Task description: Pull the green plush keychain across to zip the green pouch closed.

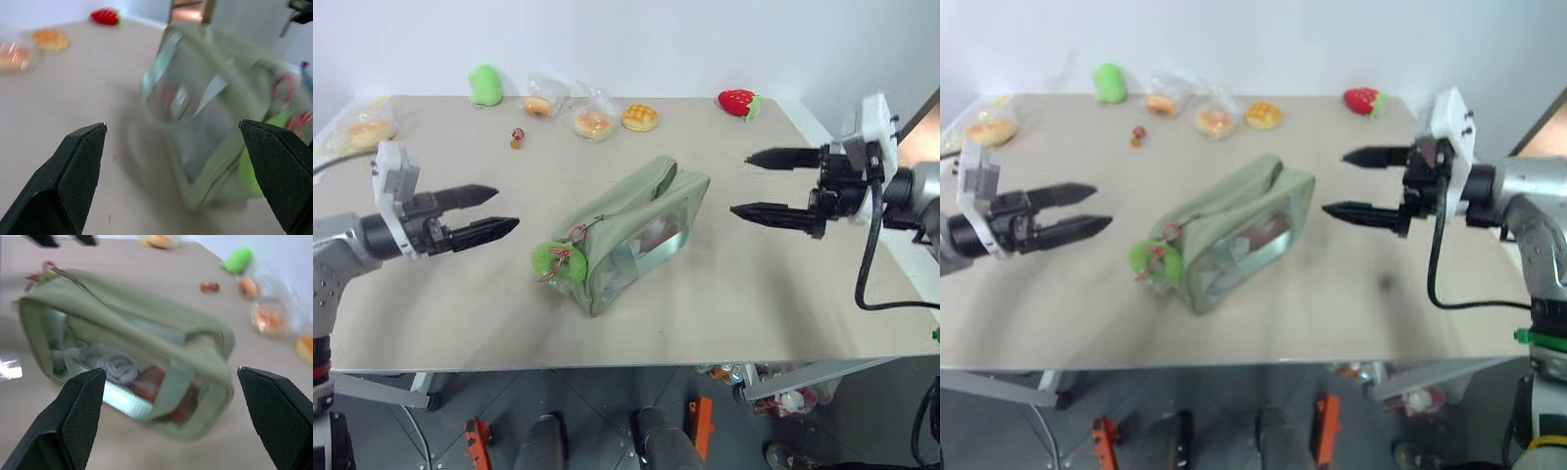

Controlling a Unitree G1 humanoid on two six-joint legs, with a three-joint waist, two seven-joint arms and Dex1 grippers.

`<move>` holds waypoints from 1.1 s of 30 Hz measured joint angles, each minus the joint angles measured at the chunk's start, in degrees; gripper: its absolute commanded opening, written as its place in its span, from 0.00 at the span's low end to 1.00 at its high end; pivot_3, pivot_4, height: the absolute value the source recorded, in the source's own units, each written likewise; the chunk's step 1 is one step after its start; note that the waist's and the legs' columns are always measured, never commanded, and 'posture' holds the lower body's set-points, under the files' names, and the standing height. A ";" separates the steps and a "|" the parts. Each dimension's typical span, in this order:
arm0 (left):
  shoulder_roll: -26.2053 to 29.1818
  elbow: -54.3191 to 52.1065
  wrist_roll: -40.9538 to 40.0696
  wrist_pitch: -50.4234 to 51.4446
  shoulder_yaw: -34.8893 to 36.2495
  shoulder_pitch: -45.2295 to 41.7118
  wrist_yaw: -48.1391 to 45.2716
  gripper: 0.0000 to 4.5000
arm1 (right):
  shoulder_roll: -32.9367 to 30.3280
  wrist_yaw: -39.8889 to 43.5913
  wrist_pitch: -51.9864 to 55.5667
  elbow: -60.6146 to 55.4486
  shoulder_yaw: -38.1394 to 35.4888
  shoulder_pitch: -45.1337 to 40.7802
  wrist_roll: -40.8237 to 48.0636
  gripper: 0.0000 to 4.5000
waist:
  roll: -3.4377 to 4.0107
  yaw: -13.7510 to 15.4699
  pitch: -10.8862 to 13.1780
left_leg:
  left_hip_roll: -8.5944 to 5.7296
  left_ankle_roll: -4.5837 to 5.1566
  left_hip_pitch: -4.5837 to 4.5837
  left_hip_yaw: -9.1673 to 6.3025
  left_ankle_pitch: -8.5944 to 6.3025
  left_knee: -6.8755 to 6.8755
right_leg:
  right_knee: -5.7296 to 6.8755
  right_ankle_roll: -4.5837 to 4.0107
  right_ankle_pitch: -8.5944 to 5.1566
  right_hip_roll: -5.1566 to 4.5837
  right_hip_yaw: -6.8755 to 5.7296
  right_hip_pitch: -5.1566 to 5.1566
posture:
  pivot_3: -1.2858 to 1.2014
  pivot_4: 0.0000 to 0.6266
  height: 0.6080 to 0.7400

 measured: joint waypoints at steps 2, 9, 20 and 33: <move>0.02 -0.04 -1.10 0.68 -1.25 -5.84 -1.32 1.00 | 1.66 5.16 -2.96 3.87 5.43 -7.05 -3.00 0.99 | 0.00 -0.11 0.00 | 0.00 -0.01 -0.02 0.02 -0.01 0.02 | 0.03 0.05 0.03 0.00 0.00 -0.04 | 0.52 0.24 1.00; -1.56 -0.32 -4.64 2.62 -2.82 -11.26 -2.71 1.00 | 8.92 16.04 -10.05 12.45 15.73 -17.59 -9.90 0.99 | 0.01 -0.15 0.00 | 0.03 -0.01 0.01 -0.03 -0.04 -0.02 | 0.15 0.33 0.10 0.05 -0.03 -0.04 | 0.52 0.24 1.00; -3.40 -5.08 -5.41 3.68 -5.81 -9.17 -1.40 1.00 | 17.14 18.75 -20.07 25.21 22.75 -21.61 -18.20 0.99 | 0.01 -0.04 0.01 | 0.03 -0.02 -0.11 -0.09 -0.03 0.05 | 0.32 0.37 0.13 0.08 -0.05 -0.14 | 0.52 0.24 1.00; -4.48 -6.03 -5.71 3.63 -5.43 -7.63 2.58 1.00 | 16.65 19.11 -24.31 28.72 28.25 -23.02 -15.78 0.10 | 0.01 -0.02 0.01 | 0.02 -0.03 -0.06 -0.12 -0.02 0.13 | 0.51 0.36 0.12 0.10 -0.05 -0.14 | 0.52 0.24 1.00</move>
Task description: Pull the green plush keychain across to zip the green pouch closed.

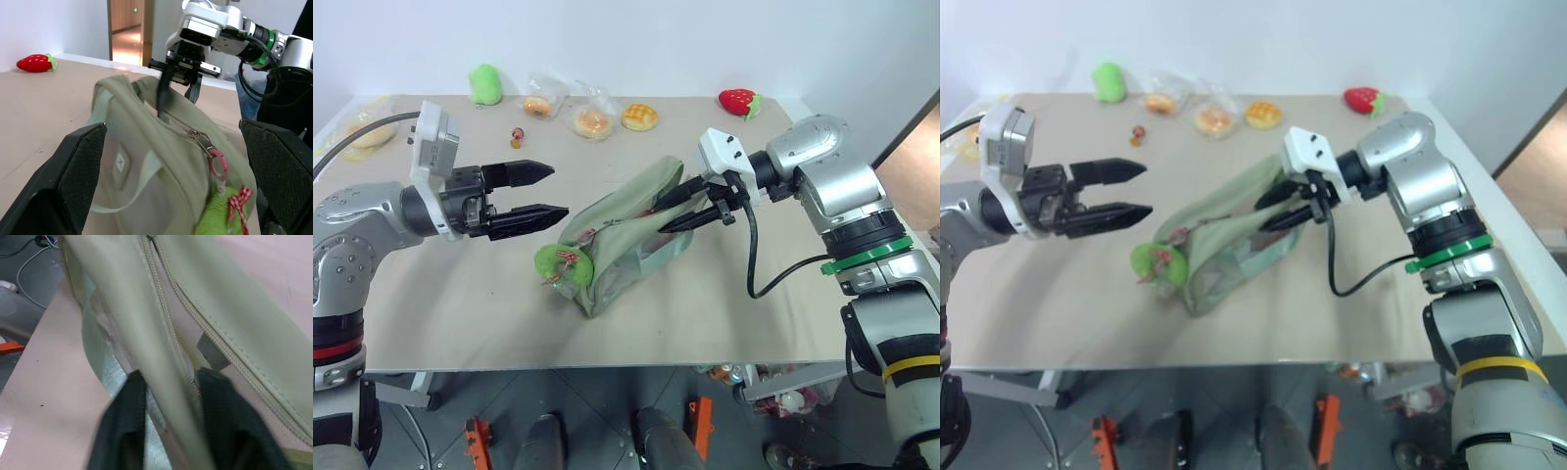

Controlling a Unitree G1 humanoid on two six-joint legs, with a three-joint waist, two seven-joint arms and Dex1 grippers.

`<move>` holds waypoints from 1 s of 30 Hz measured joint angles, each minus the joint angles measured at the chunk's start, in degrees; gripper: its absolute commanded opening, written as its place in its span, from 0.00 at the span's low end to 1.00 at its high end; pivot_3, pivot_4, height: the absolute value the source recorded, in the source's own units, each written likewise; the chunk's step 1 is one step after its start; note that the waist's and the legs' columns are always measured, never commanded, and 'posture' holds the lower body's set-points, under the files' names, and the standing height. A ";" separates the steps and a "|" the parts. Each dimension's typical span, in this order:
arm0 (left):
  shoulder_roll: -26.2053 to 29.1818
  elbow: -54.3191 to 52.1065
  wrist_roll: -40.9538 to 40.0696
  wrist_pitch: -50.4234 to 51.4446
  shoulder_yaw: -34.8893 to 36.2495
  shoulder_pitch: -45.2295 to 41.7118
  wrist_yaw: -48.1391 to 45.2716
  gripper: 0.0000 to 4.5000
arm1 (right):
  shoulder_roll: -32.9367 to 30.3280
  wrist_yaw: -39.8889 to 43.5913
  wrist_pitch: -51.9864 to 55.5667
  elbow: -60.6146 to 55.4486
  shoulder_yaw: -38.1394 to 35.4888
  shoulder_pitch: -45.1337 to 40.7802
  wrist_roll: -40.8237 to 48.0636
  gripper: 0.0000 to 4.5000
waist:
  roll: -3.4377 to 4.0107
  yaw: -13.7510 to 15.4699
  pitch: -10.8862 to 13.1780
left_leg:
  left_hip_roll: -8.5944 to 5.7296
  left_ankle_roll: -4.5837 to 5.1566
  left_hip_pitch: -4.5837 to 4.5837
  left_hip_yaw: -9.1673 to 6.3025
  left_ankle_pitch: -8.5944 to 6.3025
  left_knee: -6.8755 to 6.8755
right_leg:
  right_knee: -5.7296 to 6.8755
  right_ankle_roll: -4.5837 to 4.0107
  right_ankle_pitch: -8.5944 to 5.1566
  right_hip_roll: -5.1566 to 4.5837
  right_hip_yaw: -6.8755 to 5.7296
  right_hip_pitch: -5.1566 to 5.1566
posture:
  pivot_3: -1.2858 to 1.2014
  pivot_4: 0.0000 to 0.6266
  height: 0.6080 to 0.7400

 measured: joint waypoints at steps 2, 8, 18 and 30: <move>-0.10 0.06 -0.34 -0.02 0.02 0.04 0.30 1.00 | 0.00 0.03 -0.16 0.43 0.53 -0.05 0.27 0.02 | 0.00 0.00 0.00 | 0.00 0.00 0.00 0.00 0.00 0.01 | 0.03 0.00 0.00 0.00 0.00 0.00 | 0.52 0.24 1.00; -0.11 0.03 -0.89 -0.11 1.02 1.33 0.99 1.00 | 0.17 0.06 -0.58 1.37 0.26 -0.06 0.15 0.02 | 0.00 0.01 0.00 | 0.00 -0.01 0.02 -0.02 0.00 0.07 | 0.14 0.00 -0.03 0.01 -0.01 0.01 | 0.52 0.24 1.00; -1.44 -0.23 -2.21 -0.13 1.58 1.35 2.70 1.00 | 1.93 -1.74 1.50 6.95 -2.46 -3.14 -5.99 0.02 | 0.00 0.09 0.00 | -0.02 -0.05 0.02 -0.01 0.05 0.41 | 0.37 -0.23 -0.15 0.00 0.00 0.06 | 0.52 0.24 1.00; -1.49 -0.99 -4.55 -0.30 5.63 3.77 3.98 1.00 | 1.25 -6.63 21.84 3.23 -3.42 -8.44 -10.25 0.02 | 0.01 -0.22 0.01 | 0.00 -0.05 0.02 -0.02 0.04 0.30 | 0.48 -0.16 -0.14 0.03 -0.02 -0.07 | 0.52 0.24 1.00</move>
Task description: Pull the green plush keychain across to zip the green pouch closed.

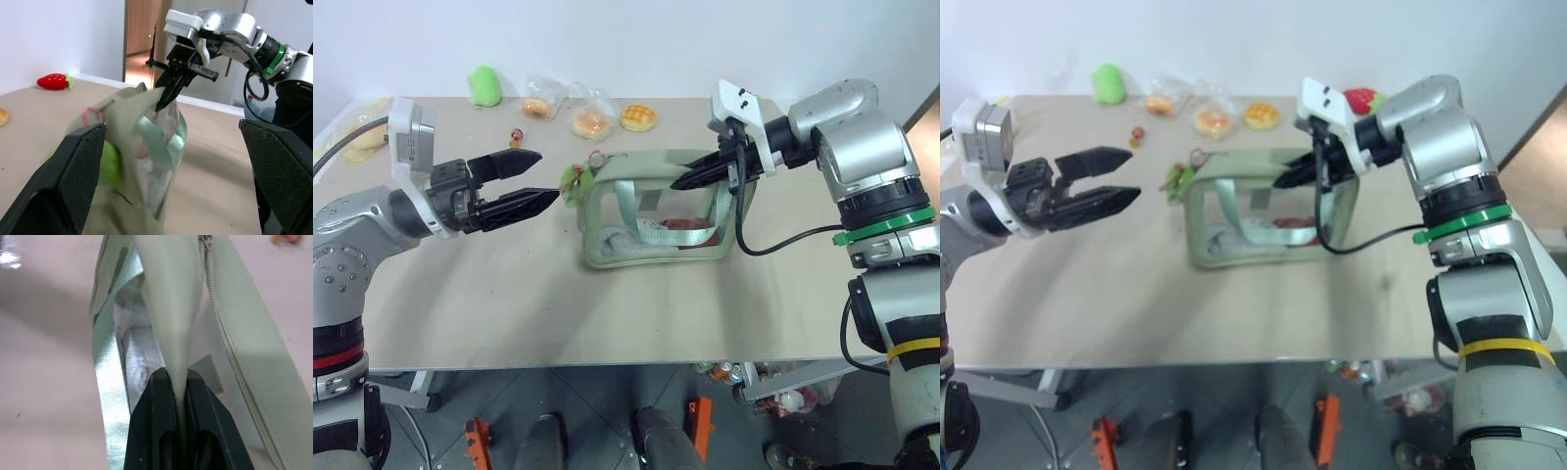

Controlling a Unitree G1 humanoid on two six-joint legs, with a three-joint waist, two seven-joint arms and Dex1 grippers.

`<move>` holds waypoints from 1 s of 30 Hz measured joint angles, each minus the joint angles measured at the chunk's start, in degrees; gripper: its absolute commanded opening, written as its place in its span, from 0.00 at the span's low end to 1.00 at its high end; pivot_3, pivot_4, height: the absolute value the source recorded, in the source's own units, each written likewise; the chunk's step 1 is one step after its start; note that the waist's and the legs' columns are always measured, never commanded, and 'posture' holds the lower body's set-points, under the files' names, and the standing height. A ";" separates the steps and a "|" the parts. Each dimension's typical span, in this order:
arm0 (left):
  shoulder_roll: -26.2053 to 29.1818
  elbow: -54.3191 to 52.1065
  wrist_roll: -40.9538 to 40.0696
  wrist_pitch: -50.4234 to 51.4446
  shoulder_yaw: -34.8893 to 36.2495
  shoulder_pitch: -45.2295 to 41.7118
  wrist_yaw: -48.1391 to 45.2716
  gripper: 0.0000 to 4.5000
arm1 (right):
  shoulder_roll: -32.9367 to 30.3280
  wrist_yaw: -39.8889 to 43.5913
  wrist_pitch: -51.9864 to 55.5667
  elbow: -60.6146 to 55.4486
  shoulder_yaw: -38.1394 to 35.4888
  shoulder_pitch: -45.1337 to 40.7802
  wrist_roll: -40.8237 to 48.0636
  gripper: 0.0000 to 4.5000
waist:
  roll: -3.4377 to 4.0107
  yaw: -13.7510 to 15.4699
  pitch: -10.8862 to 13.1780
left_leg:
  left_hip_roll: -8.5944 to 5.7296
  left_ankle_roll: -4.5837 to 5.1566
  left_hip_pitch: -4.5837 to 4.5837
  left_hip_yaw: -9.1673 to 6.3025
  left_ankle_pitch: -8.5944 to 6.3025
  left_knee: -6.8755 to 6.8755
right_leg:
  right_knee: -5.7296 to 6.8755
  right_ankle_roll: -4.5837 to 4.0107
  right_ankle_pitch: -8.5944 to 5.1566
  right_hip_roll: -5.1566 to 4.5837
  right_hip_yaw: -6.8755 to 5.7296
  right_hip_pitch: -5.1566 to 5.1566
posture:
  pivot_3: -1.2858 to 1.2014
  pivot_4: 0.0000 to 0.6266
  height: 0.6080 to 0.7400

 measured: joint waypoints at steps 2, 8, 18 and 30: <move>0.50 -0.03 -0.38 0.18 0.64 0.77 -0.21 1.00 | 0.32 -0.58 1.35 -0.77 0.00 0.07 -0.13 0.02 | 0.00 0.04 0.00 | 0.00 0.00 -0.01 0.00 0.00 0.00 | 0.00 0.02 -0.01 0.00 0.00 0.00 | 0.52 0.24 1.00; 3.75 -0.37 -0.78 1.00 0.65 2.22 -2.09 1.00 | 0.55 -2.75 3.18 -6.46 -0.74 4.57 -0.23 0.02 | -0.01 0.08 0.00 | -0.01 -0.01 -0.03 -0.01 -0.01 0.00 | -0.01 0.04 -0.08 -0.01 0.00 0.02 | 0.52 0.24 1.00; 4.13 2.50 1.32 0.94 -0.14 1.21 -2.88 1.00 | 0.82 -3.54 5.22 -14.83 -2.77 10.64 2.13 0.44 | -0.01 -0.06 0.00 | -0.01 0.00 0.02 0.01 0.00 0.04 | 0.00 -0.14 -0.09 0.00 0.01 0.04 | 0.52 0.24 1.00; 3.88 5.83 1.99 1.05 -1.43 0.77 -3.97 1.00 | -2.74 -0.80 10.69 -10.26 -14.66 6.04 12.47 0.75 | -0.01 0.20 0.00 | -0.01 0.02 -0.02 -0.02 -0.02 -0.04 | -0.01 0.08 -0.13 -0.01 0.00 0.05 | 0.52 0.24 1.00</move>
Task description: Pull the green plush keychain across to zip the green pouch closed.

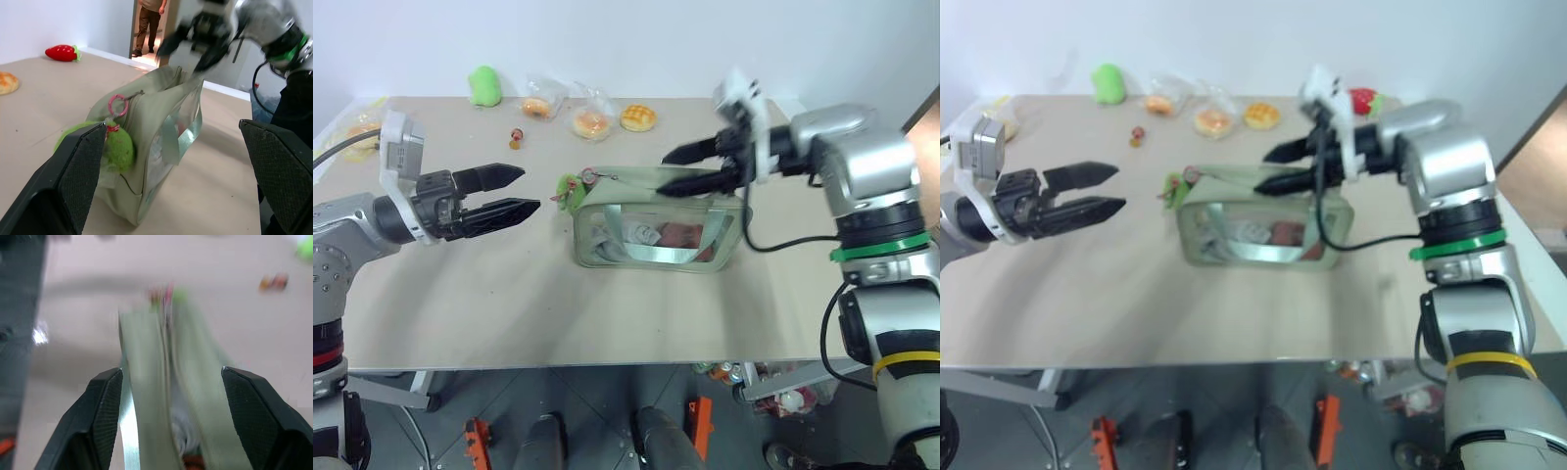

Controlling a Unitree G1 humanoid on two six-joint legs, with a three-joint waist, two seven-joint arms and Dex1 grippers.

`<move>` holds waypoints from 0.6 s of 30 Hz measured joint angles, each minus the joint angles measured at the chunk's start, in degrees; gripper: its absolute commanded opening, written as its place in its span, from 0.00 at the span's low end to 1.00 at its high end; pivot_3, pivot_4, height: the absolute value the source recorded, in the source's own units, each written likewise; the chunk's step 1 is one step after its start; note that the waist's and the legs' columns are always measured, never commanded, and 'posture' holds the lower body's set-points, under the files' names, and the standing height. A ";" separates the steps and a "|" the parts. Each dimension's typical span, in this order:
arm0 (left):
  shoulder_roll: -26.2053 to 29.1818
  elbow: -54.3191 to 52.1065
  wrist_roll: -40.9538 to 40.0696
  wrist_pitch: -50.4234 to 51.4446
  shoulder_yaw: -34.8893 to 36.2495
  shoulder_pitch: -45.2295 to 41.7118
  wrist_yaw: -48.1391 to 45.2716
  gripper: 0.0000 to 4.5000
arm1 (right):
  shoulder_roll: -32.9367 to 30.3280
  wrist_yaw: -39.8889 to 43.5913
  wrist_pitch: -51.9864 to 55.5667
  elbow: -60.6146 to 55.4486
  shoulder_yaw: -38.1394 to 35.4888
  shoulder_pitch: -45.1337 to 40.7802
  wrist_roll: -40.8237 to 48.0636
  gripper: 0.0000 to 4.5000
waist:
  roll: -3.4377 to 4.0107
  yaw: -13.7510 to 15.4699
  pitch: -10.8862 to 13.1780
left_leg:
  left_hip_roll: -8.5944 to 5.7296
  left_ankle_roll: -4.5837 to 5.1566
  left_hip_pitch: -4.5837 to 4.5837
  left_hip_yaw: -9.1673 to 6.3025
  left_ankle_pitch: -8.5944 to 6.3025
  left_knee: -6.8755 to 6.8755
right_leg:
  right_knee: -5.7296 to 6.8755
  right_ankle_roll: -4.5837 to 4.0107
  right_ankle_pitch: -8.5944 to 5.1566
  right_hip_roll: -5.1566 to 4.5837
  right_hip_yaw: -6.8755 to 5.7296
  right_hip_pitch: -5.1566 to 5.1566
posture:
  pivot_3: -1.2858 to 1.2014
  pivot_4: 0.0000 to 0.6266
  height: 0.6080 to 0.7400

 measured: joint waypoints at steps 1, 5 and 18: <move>0.01 0.97 0.01 0.05 0.06 0.01 0.01 1.00 | -2.26 0.80 -0.16 -0.19 -1.19 0.38 0.56 0.75 | 0.00 0.17 0.00 | -0.02 0.00 0.00 0.00 0.00 -0.02 | 0.00 0.01 -0.05 -0.01 0.00 0.01 | 0.52 0.24 1.00; -0.06 2.53 0.07 0.13 -0.18 -0.33 -0.04 1.00 | -7.13 1.79 -2.33 -1.72 -2.64 5.54 0.71 0.75 | -0.01 -0.01 0.00 | -0.01 -0.01 0.01 0.02 -0.03 -0.02 | -0.01 -0.20 -0.18 0.00 0.01 0.01 | 0.52 0.24 1.00; -0.02 3.43 1.61 0.18 -1.19 -0.72 -0.88 1.00 | -12.72 -2.80 -7.93 -1.86 -3.85 20.72 -2.53 0.75 | 0.03 -0.71 0.02 | -0.02 0.00 0.16 0.12 -0.01 0.01 | 0.02 -0.16 -0.04 -0.02 0.09 0.03 | 0.52 0.24 1.00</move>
